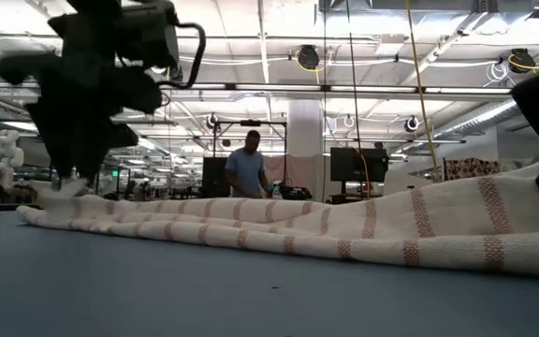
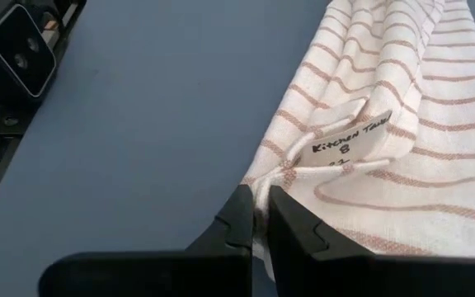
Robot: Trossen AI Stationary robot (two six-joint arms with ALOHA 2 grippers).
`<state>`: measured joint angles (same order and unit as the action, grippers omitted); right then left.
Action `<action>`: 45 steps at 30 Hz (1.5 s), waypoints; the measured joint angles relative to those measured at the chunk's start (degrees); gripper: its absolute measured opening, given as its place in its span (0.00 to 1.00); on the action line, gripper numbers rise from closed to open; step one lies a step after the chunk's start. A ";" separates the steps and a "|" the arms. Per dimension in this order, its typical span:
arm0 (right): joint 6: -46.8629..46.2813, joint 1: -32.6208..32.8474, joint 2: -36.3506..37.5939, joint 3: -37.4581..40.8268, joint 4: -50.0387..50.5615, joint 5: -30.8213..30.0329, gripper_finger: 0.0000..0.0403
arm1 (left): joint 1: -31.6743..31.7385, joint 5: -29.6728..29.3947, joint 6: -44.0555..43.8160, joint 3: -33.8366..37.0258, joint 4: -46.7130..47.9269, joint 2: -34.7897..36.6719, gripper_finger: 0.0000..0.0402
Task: Roll towel
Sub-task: Fold the white towel
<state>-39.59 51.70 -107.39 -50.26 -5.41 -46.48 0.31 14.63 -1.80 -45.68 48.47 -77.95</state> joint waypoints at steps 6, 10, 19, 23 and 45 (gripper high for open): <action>-0.15 0.02 0.02 0.00 -0.29 0.07 0.02 | -3.78 5.36 -8.59 -1.36 6.85 2.24 0.30; 0.15 -0.10 0.02 0.00 -0.26 0.11 0.02 | -4.58 -6.45 -8.33 -1.34 6.84 2.22 0.22; -0.09 -0.22 0.02 0.00 -0.07 0.35 0.02 | -1.58 -24.49 1.03 -1.32 -4.37 2.27 0.15; -0.20 -0.24 0.02 0.00 -0.10 0.35 0.02 | 4.59 -25.22 2.17 -0.82 -4.95 2.22 0.21; 0.44 -0.22 0.02 0.00 0.07 0.33 0.02 | 13.15 -15.37 5.48 9.44 -16.50 2.20 0.39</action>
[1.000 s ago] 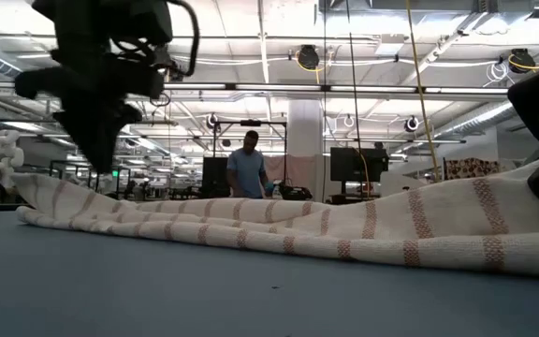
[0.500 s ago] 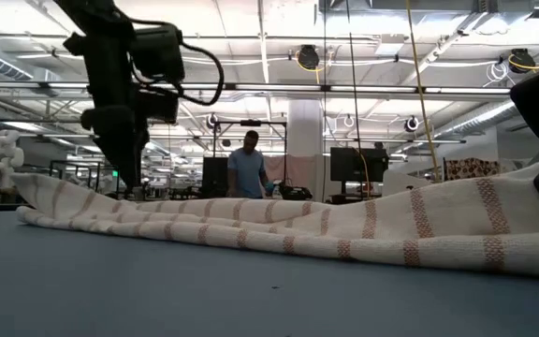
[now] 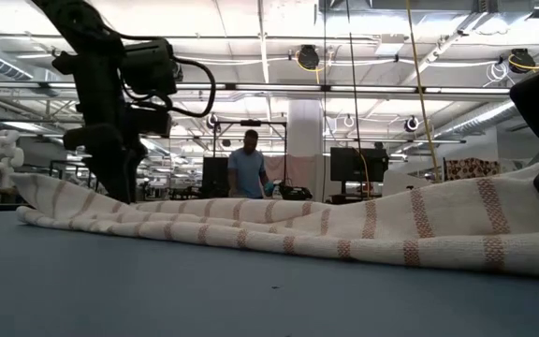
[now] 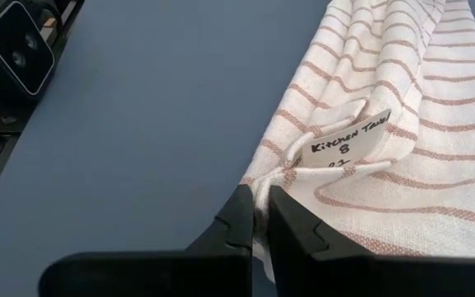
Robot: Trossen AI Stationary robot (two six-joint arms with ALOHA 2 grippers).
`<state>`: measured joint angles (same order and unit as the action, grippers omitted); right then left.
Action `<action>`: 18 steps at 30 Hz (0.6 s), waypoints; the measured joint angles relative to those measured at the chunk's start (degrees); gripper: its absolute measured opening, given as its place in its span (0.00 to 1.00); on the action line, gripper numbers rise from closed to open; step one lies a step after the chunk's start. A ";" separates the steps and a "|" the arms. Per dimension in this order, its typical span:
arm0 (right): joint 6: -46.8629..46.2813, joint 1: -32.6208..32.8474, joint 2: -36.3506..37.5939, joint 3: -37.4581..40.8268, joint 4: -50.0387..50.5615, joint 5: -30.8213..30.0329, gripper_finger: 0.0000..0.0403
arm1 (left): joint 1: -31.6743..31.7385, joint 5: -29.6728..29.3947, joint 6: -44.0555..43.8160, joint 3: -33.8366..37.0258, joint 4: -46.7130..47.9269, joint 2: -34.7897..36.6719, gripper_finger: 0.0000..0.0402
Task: Roll towel
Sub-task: Fold the white towel
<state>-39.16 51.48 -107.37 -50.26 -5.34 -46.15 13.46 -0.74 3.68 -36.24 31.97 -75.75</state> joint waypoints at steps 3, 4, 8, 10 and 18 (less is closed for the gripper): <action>0.00 -0.02 0.00 0.00 0.00 -0.01 0.02 | -0.03 0.25 0.20 0.06 0.03 0.00 0.30; 0.00 -0.01 0.00 0.00 0.00 -0.01 0.02 | -0.03 0.32 0.23 0.06 -0.13 0.00 0.28; -0.01 -0.02 0.00 0.00 0.00 -0.02 0.02 | -0.03 0.47 1.43 0.06 -1.80 0.00 0.18; -0.11 0.00 0.00 0.00 0.00 -0.02 0.02 | -0.03 0.46 1.60 0.06 -2.06 0.00 0.13; -0.17 -0.02 0.00 0.00 -0.01 -0.03 0.02 | -0.03 0.54 -0.46 0.06 -0.29 0.00 0.05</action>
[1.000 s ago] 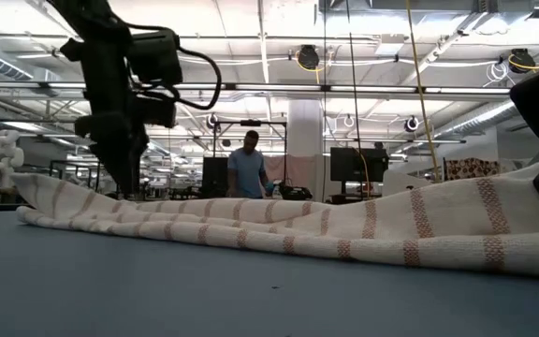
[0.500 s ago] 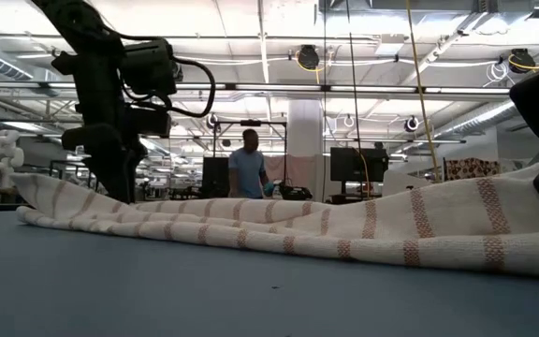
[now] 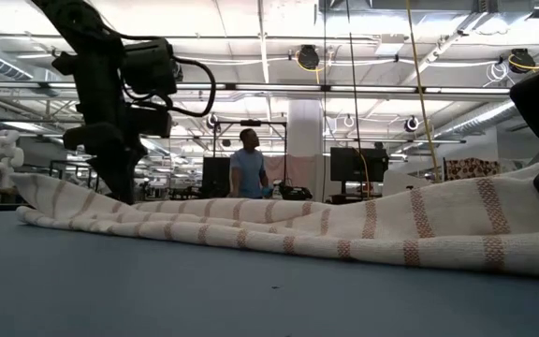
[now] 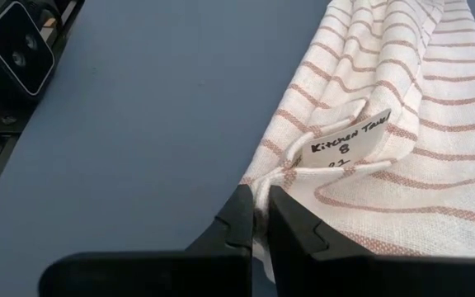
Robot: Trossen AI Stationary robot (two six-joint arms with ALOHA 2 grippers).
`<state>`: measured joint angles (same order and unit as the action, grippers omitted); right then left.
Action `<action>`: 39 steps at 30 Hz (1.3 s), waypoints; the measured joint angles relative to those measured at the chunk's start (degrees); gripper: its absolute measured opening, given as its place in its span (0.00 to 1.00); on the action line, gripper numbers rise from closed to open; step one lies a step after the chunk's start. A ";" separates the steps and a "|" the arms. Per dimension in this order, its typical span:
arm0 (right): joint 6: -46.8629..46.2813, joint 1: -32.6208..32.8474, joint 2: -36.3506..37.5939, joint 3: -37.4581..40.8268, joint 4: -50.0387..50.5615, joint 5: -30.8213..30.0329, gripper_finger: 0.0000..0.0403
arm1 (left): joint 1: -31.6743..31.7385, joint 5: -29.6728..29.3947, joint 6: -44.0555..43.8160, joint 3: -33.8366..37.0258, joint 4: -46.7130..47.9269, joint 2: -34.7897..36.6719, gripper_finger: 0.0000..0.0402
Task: Roll towel
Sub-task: Fold the white towel
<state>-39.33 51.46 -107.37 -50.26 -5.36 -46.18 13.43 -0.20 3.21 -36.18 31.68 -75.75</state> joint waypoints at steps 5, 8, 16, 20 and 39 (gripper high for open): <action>0.00 0.02 0.00 0.00 -0.01 -0.01 0.02 | 0.02 -3.09 -4.07 0.00 -0.20 0.00 0.23; 0.07 0.01 0.00 0.00 0.01 -0.01 0.02 | -0.02 -3.09 -4.32 0.00 -1.16 0.00 0.35; 0.18 0.02 0.00 0.00 0.01 -0.01 0.02 | -0.14 -2.25 -3.66 -0.02 -1.51 -2.48 0.39; 0.53 0.01 0.00 0.00 0.01 -0.03 0.02 | -1.36 -2.04 -2.77 -0.02 -1.30 -4.15 0.31; -0.25 0.01 -0.02 0.00 0.04 -0.03 0.02 | -7.53 -7.41 -2.88 -0.02 -1.72 -3.91 0.25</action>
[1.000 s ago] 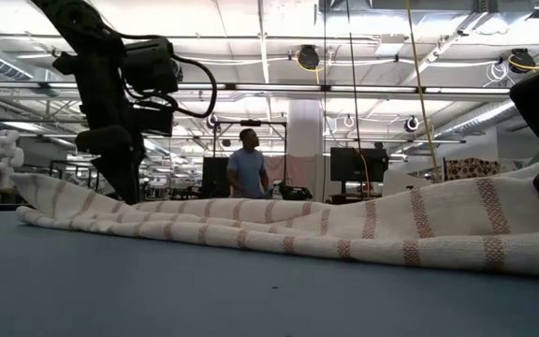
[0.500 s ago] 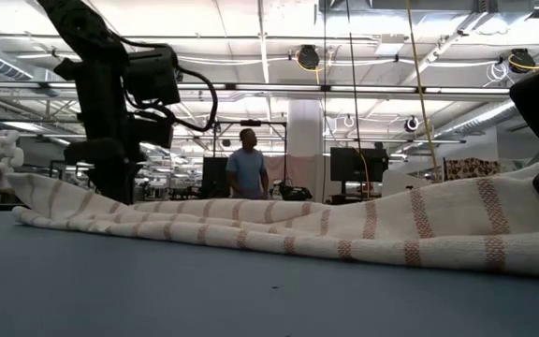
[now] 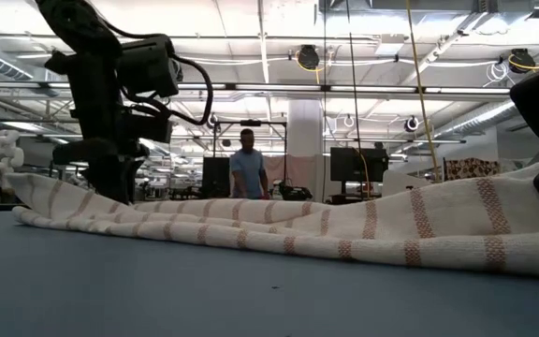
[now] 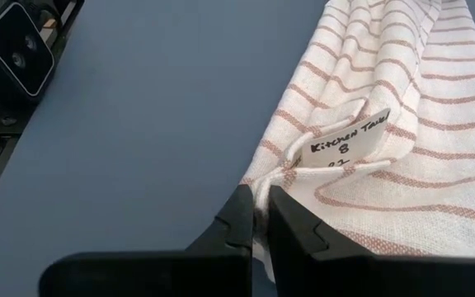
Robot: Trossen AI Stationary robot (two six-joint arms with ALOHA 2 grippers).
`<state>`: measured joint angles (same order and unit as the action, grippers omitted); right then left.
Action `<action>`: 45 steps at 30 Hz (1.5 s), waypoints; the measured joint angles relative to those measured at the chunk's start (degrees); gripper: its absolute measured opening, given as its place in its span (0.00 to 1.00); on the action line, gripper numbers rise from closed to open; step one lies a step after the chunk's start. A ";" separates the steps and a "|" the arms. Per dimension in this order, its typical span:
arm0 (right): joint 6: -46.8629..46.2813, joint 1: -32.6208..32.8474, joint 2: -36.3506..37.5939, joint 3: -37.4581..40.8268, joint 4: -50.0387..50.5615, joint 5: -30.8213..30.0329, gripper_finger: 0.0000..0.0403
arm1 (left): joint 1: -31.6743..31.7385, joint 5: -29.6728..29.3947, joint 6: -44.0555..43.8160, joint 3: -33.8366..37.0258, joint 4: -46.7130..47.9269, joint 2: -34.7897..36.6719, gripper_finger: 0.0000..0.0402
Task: Roll towel
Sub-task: Fold the white towel
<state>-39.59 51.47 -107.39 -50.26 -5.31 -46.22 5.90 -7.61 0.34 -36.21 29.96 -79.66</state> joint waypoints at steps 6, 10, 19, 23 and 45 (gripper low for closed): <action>0.04 -0.01 0.00 0.00 -0.01 0.00 0.02 | -0.79 -0.08 -1.24 -0.01 0.06 0.00 0.25; 0.10 0.00 0.00 0.00 0.00 0.00 0.02 | -0.79 -1.11 -1.51 -0.02 0.01 0.00 0.14; 0.15 -0.01 0.00 0.00 -0.01 0.00 0.02 | -0.79 -2.79 -1.53 -0.55 0.17 0.00 0.08; 0.18 -0.03 0.00 0.00 0.00 0.00 0.02 | -1.37 -1.41 -2.45 -1.82 0.16 0.58 0.05; 0.43 -0.03 -0.02 -0.02 0.08 -0.26 0.02 | -1.91 -1.47 0.44 -2.27 2.08 2.25 0.08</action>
<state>-39.16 51.44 -107.42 -50.28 -5.23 -46.48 3.99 -9.08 0.78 -38.48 32.04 -77.41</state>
